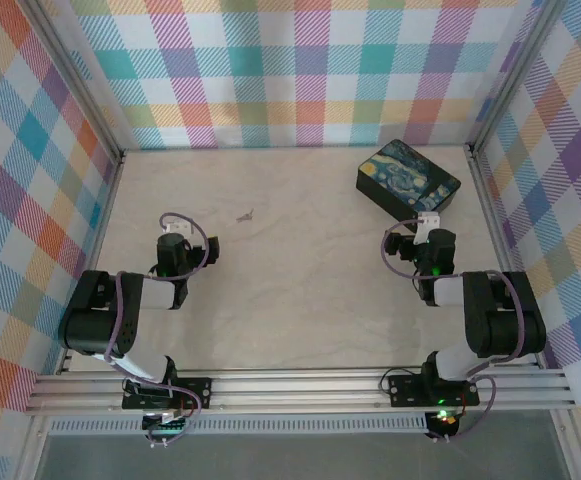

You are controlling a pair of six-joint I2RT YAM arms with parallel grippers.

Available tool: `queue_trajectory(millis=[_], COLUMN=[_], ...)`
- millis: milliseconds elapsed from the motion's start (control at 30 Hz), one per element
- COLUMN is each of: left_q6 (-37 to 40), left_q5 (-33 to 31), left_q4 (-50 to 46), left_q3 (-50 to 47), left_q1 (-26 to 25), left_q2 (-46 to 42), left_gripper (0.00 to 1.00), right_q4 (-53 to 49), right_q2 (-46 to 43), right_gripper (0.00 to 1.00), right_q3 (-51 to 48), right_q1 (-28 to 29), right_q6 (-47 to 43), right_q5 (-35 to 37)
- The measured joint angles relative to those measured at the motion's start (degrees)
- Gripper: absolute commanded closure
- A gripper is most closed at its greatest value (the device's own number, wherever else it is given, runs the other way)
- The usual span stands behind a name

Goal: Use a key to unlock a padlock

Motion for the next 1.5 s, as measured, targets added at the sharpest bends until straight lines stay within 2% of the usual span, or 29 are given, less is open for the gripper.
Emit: queue_trajectory(millis=[1133, 1267, 1333, 1433, 1500], left_q6=[0.0, 0.0, -0.2, -2.0, -3.9], left_q5=[1.0, 1.0, 0.1, -3.4, -5.0], left_q4=[0.0, -1.5, -8.1, -21.4, -25.7], left_q3=[0.0, 0.7, 4.0, 14.5, 19.3], left_q1=[0.0, 0.0, 0.0, 0.0, 0.0], left_q2=[0.0, -0.1, -0.8, -2.6, -4.9], left_gripper=[0.0, 0.0, 0.0, 0.0, 0.0], right_q4=[-3.1, -13.1, -21.6, -33.8, -39.8], right_q2=[-0.1, -2.8, -4.8, -5.8, -5.8], right_gripper=[0.0, 0.0, 0.0, 0.0, 0.0], right_q3=[1.5, 5.8, 10.8, 21.2, 26.8], right_q1=[-0.1, -0.1, -0.1, -0.3, -0.9], right_q6=[0.2, 1.2, 3.0, 5.7, 7.3], right_q5=[-0.8, 1.1, 2.8, 5.3, 6.0])
